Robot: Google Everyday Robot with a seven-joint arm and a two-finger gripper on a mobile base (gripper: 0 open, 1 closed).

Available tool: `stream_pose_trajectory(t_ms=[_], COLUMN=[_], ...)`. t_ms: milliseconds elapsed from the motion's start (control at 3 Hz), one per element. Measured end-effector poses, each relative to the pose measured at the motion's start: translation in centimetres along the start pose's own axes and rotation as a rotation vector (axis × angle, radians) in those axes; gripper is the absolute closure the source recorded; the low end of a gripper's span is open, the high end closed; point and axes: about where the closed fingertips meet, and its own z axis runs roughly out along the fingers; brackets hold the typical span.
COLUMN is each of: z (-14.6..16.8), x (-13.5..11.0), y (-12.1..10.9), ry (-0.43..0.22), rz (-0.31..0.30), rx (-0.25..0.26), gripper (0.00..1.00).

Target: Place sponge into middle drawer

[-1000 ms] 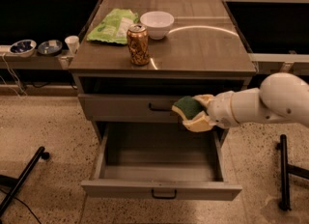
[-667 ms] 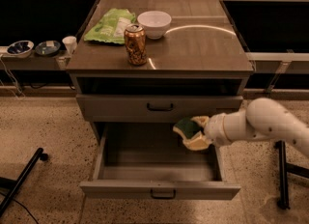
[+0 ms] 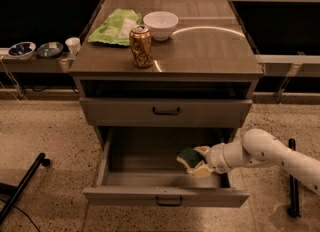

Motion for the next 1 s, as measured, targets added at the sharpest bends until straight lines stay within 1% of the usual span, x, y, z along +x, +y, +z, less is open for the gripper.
stream_pose_trajectory(t_ms=[333, 667, 1000], z=[0.6, 3.7, 7.7], x=[-0.6, 0.3, 0.2], y=[0.2, 1.2, 1.1], ry=[-0.008, -0.040, -0.115], rz=[-0.006, 0.066, 0.149], rx=[0.002, 0.000, 0.068], gripper=[1.00, 1.00, 1.00])
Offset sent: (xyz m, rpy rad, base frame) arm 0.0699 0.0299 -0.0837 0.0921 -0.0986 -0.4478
